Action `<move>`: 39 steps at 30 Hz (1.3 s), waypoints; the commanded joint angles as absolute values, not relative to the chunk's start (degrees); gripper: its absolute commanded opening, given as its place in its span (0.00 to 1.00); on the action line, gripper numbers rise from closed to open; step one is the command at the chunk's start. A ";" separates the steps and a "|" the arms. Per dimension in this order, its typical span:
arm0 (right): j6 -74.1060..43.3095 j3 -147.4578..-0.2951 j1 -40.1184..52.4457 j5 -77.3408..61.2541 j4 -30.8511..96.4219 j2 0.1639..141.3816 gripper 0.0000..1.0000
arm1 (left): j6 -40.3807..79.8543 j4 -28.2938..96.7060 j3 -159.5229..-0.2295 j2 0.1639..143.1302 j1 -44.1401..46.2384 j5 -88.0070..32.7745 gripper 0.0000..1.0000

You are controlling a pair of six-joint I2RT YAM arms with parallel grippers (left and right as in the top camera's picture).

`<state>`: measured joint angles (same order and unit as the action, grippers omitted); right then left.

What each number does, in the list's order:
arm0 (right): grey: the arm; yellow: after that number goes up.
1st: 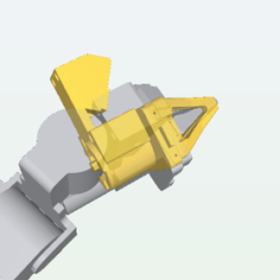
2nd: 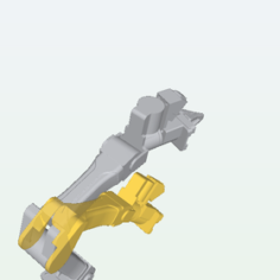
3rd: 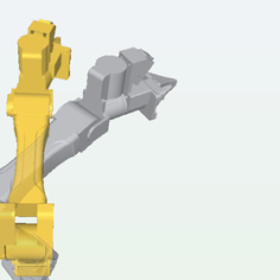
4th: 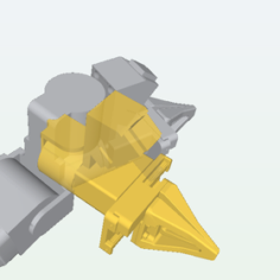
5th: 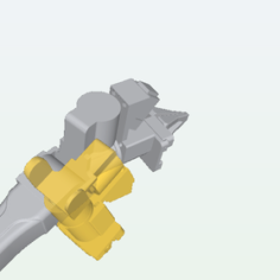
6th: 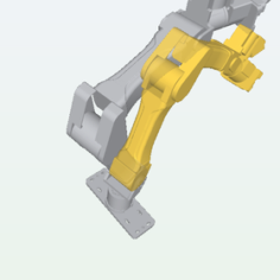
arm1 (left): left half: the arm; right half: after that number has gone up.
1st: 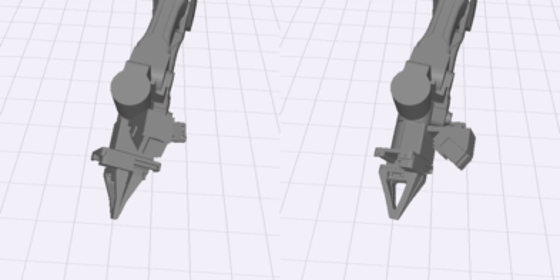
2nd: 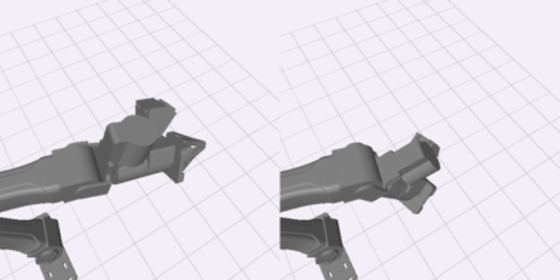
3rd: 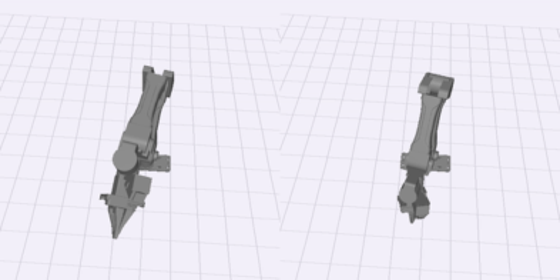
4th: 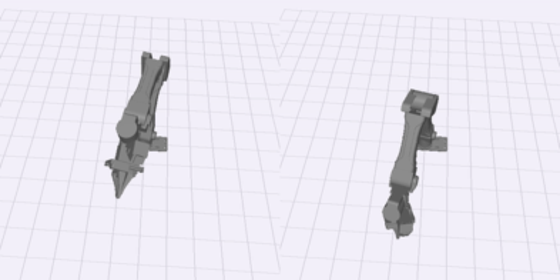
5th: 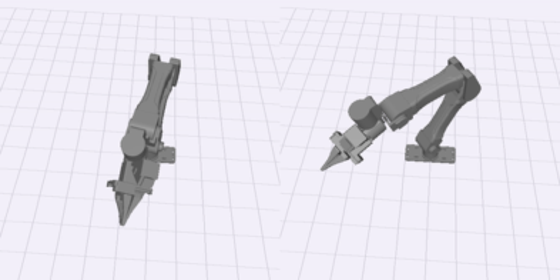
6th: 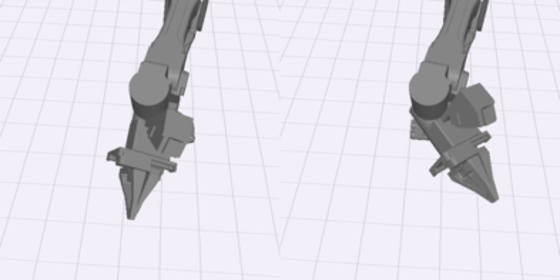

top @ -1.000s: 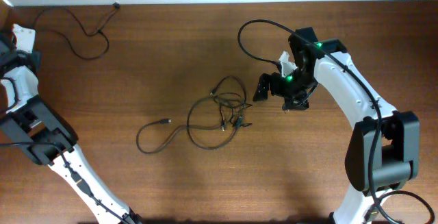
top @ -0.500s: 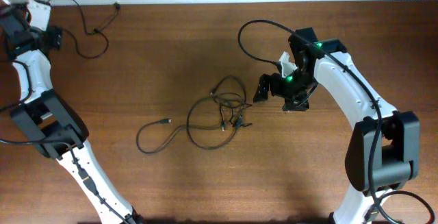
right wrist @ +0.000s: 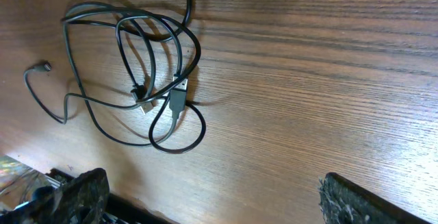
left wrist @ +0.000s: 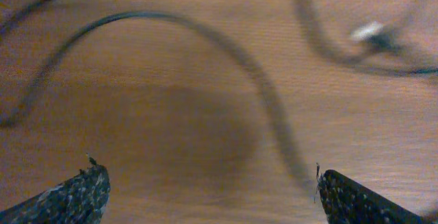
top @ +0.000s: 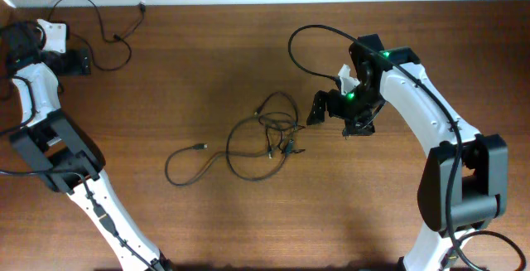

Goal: Untangle cables

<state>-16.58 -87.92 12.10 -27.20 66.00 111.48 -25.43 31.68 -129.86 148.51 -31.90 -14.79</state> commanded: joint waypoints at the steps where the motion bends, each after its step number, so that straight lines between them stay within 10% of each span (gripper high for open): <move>1: -16.95 -88.31 12.36 -26.72 65.58 109.86 0.99 | -16.71 31.70 -130.23 139.96 -31.46 -32.73 0.99; 12: -16.69 -88.60 7.55 -26.76 63.64 109.36 0.99 | 0.86 35.35 -130.23 133.10 -25.43 -77.12 0.99; 23: -9.17 -88.58 2.17 -26.02 69.41 94.04 0.99 | 0.43 59.20 -130.23 131.90 -6.46 -31.94 0.99; 39: -9.17 -88.29 2.22 -19.42 80.73 78.13 0.99 | -0.89 87.13 -130.21 105.06 -1.89 -21.17 0.99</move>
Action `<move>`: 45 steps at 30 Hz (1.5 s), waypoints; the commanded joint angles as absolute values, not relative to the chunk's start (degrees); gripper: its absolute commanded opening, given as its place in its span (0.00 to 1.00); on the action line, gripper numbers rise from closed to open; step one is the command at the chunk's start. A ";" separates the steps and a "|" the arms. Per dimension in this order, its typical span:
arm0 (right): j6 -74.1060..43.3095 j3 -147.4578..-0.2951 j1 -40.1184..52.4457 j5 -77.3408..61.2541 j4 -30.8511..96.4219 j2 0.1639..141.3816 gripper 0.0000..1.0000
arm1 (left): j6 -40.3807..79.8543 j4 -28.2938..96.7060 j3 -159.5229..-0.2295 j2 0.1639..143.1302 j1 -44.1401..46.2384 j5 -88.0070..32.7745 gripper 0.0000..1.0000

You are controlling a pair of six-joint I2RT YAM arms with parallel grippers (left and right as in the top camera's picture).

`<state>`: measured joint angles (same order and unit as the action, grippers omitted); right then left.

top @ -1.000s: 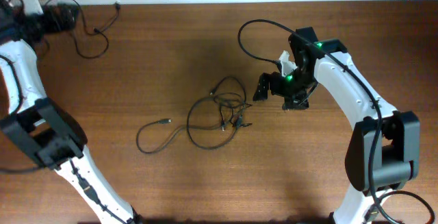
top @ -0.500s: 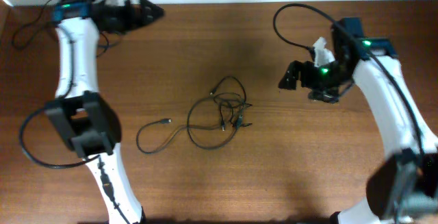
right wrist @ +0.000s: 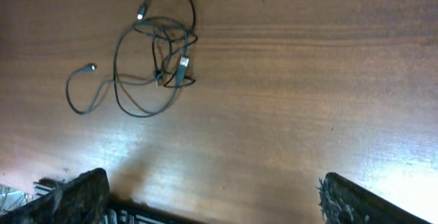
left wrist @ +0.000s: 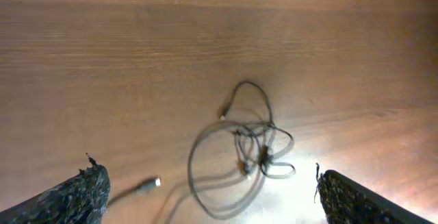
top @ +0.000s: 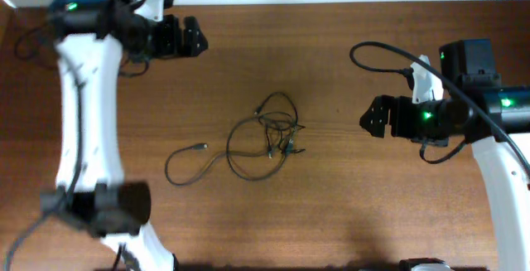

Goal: Untangle cables
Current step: 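Bring both grippers back toward the remaining cable pile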

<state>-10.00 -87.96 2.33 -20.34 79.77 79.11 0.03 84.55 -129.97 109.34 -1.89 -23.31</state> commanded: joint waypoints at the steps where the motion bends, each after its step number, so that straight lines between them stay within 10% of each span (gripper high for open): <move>1: -9.19 -88.25 2.24 -19.44 80.99 78.13 0.99 | -0.86 88.44 -130.21 103.88 -1.87 -21.17 0.99; 10: -9.26 -82.76 8.27 -19.94 76.27 78.19 0.99 | 0.69 93.89 -118.02 94.11 4.23 -13.47 0.99; 32: -19.18 -74.13 18.04 -27.09 51.51 94.96 0.99 | 14.33 53.49 -69.87 88.29 4.73 -17.61 0.99; 37: -18.17 -74.13 20.27 -28.08 43.66 99.61 0.74 | 14.33 51.42 -69.78 88.29 4.73 -13.67 0.99; 45: -15.11 -74.13 22.68 -27.90 36.49 104.03 0.73 | 14.33 50.09 -69.78 88.29 4.73 -13.65 0.99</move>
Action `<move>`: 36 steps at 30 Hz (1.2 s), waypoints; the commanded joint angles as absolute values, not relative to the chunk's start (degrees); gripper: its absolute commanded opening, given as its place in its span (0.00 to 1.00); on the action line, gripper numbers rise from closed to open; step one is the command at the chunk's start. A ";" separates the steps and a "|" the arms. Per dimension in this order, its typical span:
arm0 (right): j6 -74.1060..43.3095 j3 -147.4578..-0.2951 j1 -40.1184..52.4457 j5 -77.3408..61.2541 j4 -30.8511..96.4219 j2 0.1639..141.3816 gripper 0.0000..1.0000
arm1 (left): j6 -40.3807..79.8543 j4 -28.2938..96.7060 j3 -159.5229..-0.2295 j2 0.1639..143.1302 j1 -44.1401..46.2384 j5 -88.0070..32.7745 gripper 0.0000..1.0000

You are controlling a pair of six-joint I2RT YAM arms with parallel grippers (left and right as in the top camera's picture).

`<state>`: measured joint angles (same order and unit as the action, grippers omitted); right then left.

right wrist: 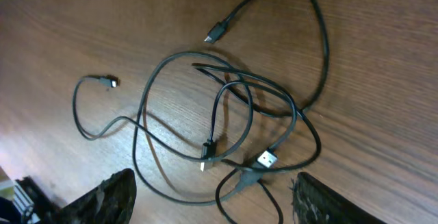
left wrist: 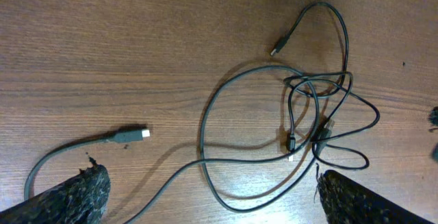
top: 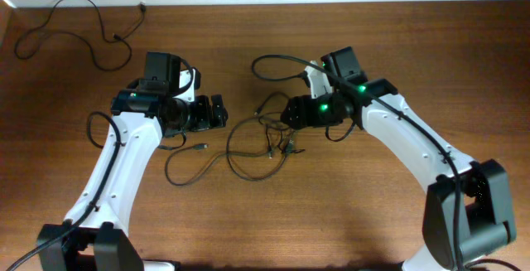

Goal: Untangle cables
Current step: 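Bring both grippers back toward the remaining cable pile, then lower the right gripper onto the cable pile to grasp a strand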

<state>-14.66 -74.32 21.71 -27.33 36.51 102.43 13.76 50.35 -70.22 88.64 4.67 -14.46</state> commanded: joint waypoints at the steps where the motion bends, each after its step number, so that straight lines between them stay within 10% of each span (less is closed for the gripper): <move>1: -17.65 -74.11 23.05 -27.86 37.19 104.64 0.73 | 14.33 50.06 -69.76 88.29 4.73 -13.65 0.99; 30: -36.53 -73.49 25.91 -20.27 27.59 114.69 0.56 | 14.33 47.46 -69.71 88.29 4.73 -13.67 0.99; 36: -36.47 -73.54 25.80 -20.34 28.47 114.67 0.18 | 14.33 47.53 -69.41 88.29 4.73 -13.65 0.99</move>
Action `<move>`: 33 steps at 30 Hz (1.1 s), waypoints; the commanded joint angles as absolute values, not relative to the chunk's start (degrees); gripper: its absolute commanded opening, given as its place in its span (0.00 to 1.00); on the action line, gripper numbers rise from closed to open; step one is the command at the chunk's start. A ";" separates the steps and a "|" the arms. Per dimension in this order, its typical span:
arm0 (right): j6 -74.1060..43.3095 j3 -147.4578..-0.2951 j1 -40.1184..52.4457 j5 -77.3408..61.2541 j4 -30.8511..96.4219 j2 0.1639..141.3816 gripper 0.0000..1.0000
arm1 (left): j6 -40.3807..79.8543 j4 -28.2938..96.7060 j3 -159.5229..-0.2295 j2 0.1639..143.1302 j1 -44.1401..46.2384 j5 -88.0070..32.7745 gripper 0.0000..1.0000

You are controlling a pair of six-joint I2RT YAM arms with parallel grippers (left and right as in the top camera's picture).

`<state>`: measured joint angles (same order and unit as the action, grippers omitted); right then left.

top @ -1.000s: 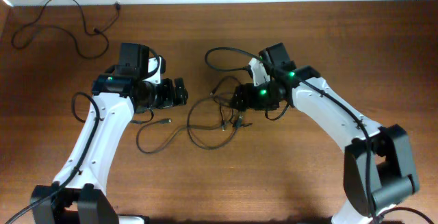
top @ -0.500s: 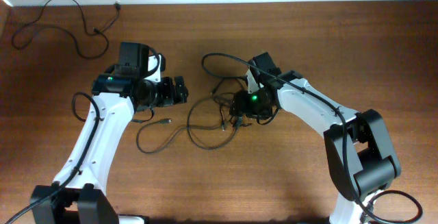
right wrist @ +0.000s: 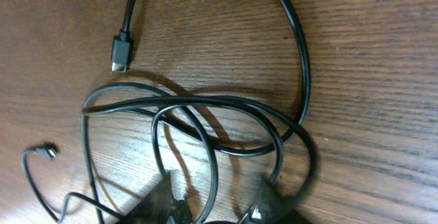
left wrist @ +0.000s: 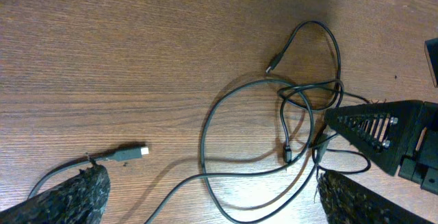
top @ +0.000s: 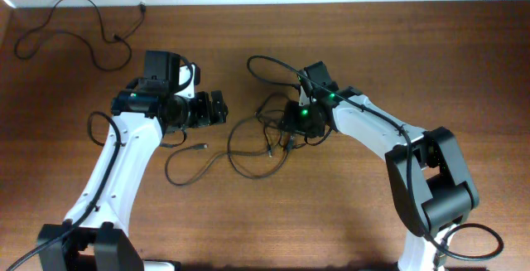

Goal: Untangle cables
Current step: 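Lower the right gripper onto the cable pile to grasp a strand, then lift the right gripper up and right, pulling a black cable off the pile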

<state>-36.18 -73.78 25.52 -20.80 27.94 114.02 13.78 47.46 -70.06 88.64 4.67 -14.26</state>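
A knot of thin black cables [top: 267, 135] lies mid-table, also seen in the left wrist view [left wrist: 301, 114] and the right wrist view [right wrist: 205, 107]. One loose tail ends in a plug [top: 199, 147] to the left [left wrist: 130, 152]; another plug [right wrist: 121, 53] points away from the knot. My right gripper [top: 291, 125] is low over the knot's right side [left wrist: 373, 131]. Its blurred fingers [right wrist: 222, 207] stand partly closed, with cable strands running between them. My left gripper [top: 219, 108] hovers open above and to the left of the knot [left wrist: 212, 196], holding nothing.
A separate black cable [top: 91, 26] lies loose at the table's far left corner. The wooden tabletop [top: 397, 196] stretches out around the knot. The right arm's own lead [top: 265, 60] arches above the knot.
My right gripper has come down and left onto the right side of the knot, and its fingers stand closer together around some strands. The left gripper has barely shifted. The cables lie as before.
At first my left gripper was over the separate cable at the far left corner and my right was beside the knot. Then both were high and far apart. Later both hung open near the knot, and now the right one is low on it.
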 commanded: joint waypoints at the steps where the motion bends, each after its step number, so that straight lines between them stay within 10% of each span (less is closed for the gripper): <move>1: -36.45 -73.69 25.74 -20.56 28.93 114.65 0.09 | 14.33 47.53 -69.41 88.29 4.73 -13.67 0.99; 17: -8.97 -88.86 18.57 -36.82 48.66 85.30 0.04 | 14.33 46.54 -69.41 88.29 4.73 -13.69 0.99; 27: -18.44 -89.27 18.57 -11.16 49.23 71.92 0.04 | 14.33 46.54 -69.41 88.33 4.80 -13.69 0.99; 33: -19.97 -89.27 18.57 -29.30 46.74 74.28 0.04 | 14.33 46.50 -69.41 88.33 4.89 -13.69 0.99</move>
